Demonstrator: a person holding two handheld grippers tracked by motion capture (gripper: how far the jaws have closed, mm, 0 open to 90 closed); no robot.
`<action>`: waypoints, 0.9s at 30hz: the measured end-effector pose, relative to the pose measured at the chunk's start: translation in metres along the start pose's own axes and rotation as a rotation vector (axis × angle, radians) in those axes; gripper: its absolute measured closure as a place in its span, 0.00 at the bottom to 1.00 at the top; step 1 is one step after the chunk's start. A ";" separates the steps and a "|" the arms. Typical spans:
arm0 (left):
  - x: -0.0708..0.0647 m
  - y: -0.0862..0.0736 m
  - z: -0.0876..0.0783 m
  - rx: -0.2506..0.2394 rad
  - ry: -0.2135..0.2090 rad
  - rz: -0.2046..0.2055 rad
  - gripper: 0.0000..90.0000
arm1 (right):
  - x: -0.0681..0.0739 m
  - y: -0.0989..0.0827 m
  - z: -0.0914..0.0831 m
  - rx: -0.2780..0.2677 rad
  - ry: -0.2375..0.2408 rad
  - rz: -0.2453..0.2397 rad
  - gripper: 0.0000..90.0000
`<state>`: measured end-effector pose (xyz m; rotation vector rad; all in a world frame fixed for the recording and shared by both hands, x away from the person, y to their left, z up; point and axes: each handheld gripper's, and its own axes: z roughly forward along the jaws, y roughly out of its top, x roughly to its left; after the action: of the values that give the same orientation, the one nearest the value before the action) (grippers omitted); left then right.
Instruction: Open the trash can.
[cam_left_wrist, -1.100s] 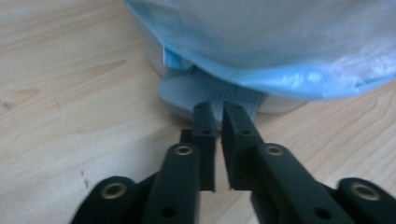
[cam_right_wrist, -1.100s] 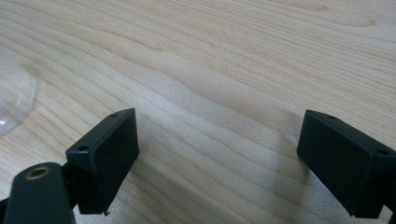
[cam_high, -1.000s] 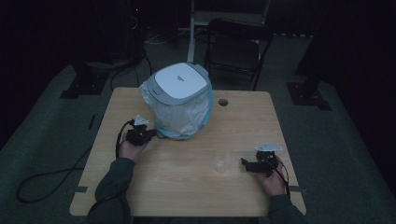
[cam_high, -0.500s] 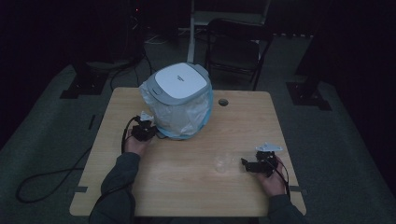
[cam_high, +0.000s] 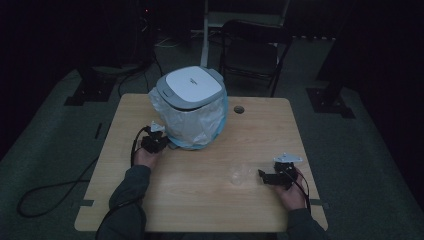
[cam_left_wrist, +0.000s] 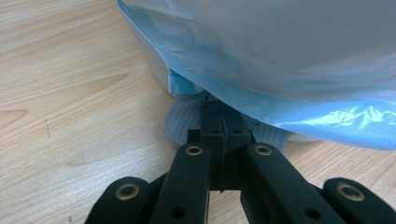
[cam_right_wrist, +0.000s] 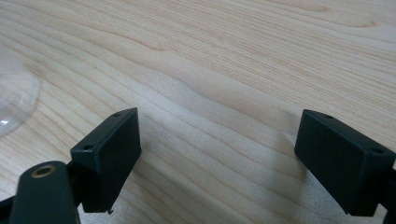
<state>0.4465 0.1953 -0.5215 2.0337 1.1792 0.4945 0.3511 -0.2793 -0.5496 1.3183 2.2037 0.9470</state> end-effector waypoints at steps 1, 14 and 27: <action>-0.001 0.000 0.000 0.001 0.008 0.011 1.00 | 0.000 0.000 0.000 0.000 0.000 0.000 0.15; -0.002 -0.015 0.006 -0.055 0.018 -0.021 1.00 | 0.000 0.000 0.000 -0.001 0.001 0.001 0.15; -0.004 -0.020 0.007 -0.084 0.036 -0.018 1.00 | 0.000 0.000 0.000 0.000 0.002 -0.001 0.15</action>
<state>0.4371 0.1954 -0.5404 1.9490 1.1773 0.5644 0.3512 -0.2792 -0.5496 1.3167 2.2051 0.9483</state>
